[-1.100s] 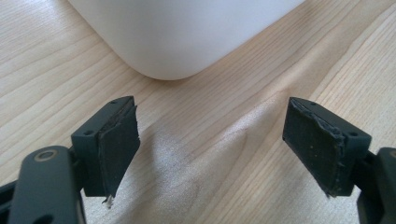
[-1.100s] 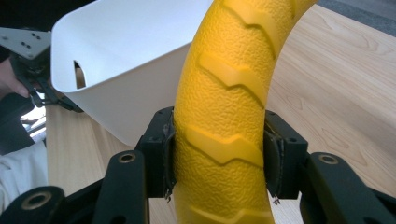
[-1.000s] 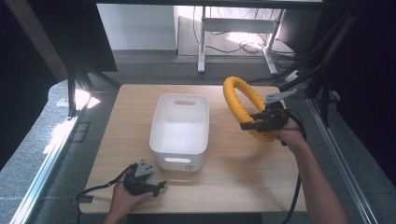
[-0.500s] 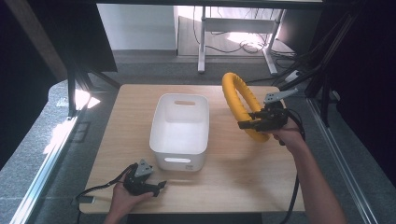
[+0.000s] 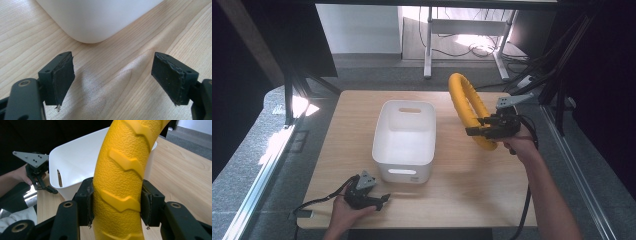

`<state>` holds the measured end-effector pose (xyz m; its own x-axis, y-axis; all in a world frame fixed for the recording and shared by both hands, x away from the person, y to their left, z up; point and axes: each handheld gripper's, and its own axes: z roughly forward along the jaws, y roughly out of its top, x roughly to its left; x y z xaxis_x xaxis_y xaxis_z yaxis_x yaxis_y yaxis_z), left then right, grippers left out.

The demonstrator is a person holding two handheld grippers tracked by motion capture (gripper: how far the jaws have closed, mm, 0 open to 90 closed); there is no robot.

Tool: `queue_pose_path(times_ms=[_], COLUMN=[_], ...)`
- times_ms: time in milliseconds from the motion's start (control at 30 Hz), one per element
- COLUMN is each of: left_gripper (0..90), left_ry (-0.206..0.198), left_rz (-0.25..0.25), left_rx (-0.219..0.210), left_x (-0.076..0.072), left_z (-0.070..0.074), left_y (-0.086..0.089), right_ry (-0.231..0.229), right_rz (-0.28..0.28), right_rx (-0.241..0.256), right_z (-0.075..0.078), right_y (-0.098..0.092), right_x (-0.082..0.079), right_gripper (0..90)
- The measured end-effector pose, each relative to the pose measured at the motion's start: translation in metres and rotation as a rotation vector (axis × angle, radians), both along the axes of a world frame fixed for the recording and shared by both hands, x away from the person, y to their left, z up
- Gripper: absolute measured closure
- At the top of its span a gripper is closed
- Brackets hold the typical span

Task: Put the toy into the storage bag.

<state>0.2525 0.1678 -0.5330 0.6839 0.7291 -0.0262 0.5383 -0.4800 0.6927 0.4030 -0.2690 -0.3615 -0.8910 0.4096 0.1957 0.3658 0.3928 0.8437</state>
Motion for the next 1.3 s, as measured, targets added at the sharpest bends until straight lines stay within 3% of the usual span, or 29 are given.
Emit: queue_pose_path(times_ms=[533,967,1300], left_gripper=[18.7,18.7,18.7], left_ry=[-0.001,-0.002,-0.004], left_rz=[-0.001,-0.001,0.0], left_rx=[0.0,0.002,-0.001], left_x=[0.0,0.0,0.0], left_z=[0.0,0.0,0.001], left_y=[0.0,0.0,0.0], right_ry=[-0.04,-0.047,-0.09], right_rz=[0.032,0.05,0.079], right_rx=[0.05,0.082,0.12], right_z=[0.015,0.019,0.037], right_y=[0.009,0.017,0.028], right_x=[-0.008,-0.01,-0.017], right_gripper=[51.7,51.7,51.7])
